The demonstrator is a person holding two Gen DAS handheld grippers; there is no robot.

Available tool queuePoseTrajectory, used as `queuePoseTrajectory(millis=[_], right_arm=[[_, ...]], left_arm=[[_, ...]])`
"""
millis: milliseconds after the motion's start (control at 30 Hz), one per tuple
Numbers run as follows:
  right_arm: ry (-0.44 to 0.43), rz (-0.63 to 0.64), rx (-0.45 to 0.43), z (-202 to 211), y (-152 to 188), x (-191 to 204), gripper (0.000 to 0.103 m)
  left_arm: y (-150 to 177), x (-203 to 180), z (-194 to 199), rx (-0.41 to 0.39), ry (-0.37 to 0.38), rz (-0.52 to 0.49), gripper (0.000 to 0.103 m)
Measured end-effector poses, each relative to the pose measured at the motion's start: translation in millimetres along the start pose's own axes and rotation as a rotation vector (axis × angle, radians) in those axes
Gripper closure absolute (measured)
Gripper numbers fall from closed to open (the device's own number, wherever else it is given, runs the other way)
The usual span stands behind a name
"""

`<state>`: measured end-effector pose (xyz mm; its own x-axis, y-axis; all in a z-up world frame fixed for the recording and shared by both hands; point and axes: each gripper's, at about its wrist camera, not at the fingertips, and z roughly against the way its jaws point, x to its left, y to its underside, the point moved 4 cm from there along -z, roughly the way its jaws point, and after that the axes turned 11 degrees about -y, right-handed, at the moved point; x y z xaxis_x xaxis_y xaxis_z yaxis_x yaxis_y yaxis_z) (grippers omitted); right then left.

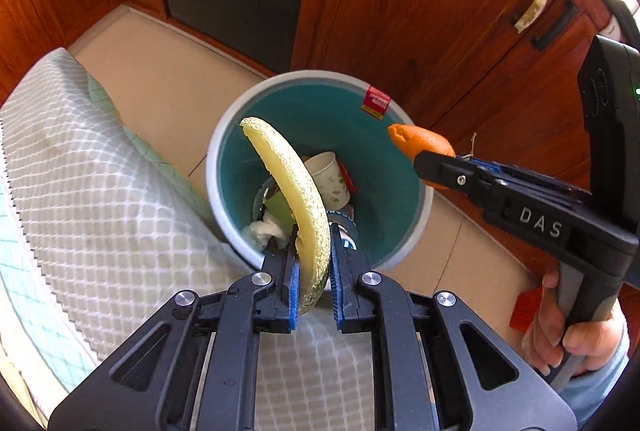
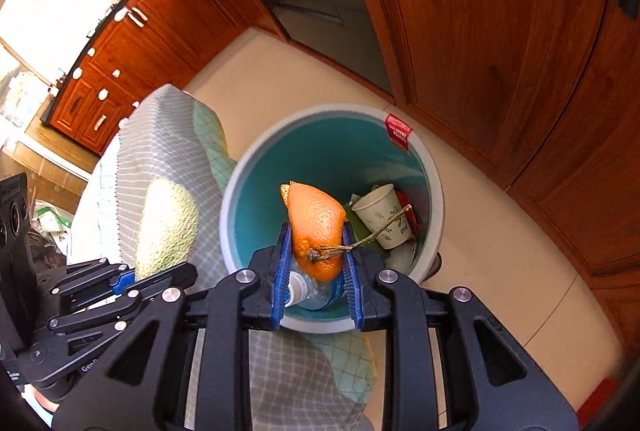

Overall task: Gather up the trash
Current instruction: 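Carry melon rind and orange over the bin and open both tools, then move both open tools back over the table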

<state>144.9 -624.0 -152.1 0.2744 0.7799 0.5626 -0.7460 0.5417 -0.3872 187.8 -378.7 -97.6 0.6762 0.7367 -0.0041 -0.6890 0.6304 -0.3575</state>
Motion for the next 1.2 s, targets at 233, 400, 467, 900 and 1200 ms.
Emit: queuePoseTrajectory(millis=[233, 400, 467, 900, 1200], right_arm=[[0.006, -0.021, 0.035, -20.5, -4.5, -10.2, 0.079], [0.007, -0.024, 0.053, -29.8, -3.2, -10.4, 0.075], [0.008, -0.024, 0.055, -31.1, -3.2, -8.3, 0.072], [-0.006, -0.076, 0.027, -22.7, -4.0, -3.2, 0.017], [-0.012, -0.047, 0.038, -18.6, 1.7, 15.5, 0.017]], left_arm=[[-12.8, -5.7, -28.1, 0.039, 0.004, 0.013, 0.090], [-18.5, -4.1, -42.0, 0.055, 0.010, 0.022, 0.081], [-16.4, -2.0, -37.3, 0.044, 0.010, 0.027, 0.050], [-15.0, 8.6, -7.6, -0.030, -0.040, 0.064, 0.010], [-0.4, 20.1, 2.9, -0.038, -0.054, 0.101, 0.009]])
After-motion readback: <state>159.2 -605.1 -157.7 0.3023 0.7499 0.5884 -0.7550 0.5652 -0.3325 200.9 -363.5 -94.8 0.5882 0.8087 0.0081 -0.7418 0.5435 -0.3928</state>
